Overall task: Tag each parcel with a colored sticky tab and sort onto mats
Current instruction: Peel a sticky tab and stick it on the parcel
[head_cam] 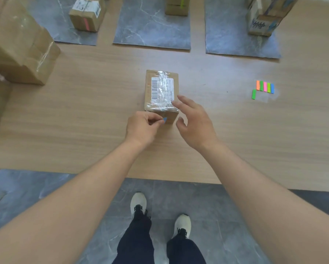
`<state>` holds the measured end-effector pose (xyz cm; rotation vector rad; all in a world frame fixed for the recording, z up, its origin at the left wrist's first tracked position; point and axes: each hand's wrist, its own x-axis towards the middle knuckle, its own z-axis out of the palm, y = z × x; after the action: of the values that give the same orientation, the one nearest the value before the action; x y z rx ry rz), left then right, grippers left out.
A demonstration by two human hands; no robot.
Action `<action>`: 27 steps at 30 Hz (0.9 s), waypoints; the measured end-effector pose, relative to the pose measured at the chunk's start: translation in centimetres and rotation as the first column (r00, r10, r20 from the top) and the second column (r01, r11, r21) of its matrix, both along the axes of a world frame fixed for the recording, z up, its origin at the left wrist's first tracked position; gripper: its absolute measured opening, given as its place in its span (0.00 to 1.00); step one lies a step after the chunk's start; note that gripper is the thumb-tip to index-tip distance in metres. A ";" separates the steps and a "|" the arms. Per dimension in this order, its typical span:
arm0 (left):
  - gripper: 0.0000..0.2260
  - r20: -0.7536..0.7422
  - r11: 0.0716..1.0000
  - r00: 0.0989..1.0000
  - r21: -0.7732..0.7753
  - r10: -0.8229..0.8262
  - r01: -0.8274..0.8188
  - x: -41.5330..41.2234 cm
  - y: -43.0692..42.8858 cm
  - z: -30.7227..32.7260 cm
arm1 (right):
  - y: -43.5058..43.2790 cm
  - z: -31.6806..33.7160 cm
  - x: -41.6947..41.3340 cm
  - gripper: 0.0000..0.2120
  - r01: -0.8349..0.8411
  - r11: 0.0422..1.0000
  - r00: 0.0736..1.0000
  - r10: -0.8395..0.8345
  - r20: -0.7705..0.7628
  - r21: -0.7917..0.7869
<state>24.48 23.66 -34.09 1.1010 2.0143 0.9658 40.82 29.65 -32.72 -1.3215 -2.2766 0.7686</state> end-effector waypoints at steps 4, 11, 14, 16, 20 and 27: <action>0.02 0.025 0.999 1.000 0.036 -0.009 0.008 0.4 0.9 -1.0 | 0.5 -1.1 -0.5 0.28 -0.112 0.993 0.988 0.108 0.109 0.033; 0.05 -0.066 0.999 0.997 0.036 0.031 -0.029 1.2 1.4 -1.0 | 1.1 -1.3 -1.0 0.24 -0.089 0.995 0.996 0.088 0.022 0.050; 0.05 -0.113 0.997 0.991 0.029 0.071 -0.068 1.7 1.5 -0.7 | 1.3 -1.4 -1.3 0.17 -0.086 0.995 0.996 0.085 0.021 0.054; 0.06 -0.140 0.995 0.986 0.019 0.095 -0.093 1.9 1.7 -0.6 | 1.8 -1.2 -1.4 0.14 -0.085 0.996 0.996 0.084 0.017 0.039; 0.07 -0.140 0.989 0.979 0.004 0.150 -0.151 2.5 2.0 -0.2 | 2.5 -0.8 -1.2 0.12 -0.109 0.993 0.994 0.108 0.028 0.034; 0.16 -0.108 0.973 0.971 -0.064 0.214 -0.221 2.2 1.7 -1.0 | 3.0 -1.2 -1.1 0.10 -0.117 0.993 0.993 0.116 0.028 0.019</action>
<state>26.70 25.40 -35.10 0.9181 2.2713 0.9497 39.70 32.69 -33.96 -1.2048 -2.3936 0.7674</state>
